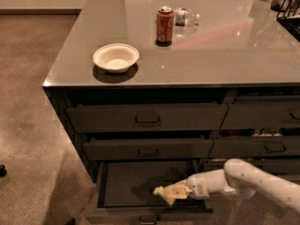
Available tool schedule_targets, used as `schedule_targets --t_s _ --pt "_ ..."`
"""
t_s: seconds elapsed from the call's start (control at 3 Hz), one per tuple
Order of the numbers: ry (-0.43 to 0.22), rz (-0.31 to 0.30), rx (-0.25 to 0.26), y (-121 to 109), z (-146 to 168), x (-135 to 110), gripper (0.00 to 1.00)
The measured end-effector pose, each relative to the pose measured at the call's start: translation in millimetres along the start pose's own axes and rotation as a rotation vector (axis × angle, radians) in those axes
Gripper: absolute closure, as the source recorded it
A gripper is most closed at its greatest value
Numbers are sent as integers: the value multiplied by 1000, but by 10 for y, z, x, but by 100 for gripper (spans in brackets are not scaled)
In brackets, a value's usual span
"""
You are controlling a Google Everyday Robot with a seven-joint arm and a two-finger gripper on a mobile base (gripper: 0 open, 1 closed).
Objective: Place sponge into bottom drawer
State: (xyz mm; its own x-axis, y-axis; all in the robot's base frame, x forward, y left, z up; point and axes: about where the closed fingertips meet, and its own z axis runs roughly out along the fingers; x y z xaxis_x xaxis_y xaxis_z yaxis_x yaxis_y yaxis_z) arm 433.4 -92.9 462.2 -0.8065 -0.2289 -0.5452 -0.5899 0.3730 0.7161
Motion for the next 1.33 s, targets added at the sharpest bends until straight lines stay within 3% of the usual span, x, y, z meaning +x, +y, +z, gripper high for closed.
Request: schedule_targets --t_s 0.33,0.67,1.0,1.33 --pt "-24 82 -102 -243 537 192 100" --pt "-55 139 -172 -367 930 237 100" --pt "-137 187 -218 -470 1157 132 100" --pt "-207 151 -239 -576 1229 -52 100"
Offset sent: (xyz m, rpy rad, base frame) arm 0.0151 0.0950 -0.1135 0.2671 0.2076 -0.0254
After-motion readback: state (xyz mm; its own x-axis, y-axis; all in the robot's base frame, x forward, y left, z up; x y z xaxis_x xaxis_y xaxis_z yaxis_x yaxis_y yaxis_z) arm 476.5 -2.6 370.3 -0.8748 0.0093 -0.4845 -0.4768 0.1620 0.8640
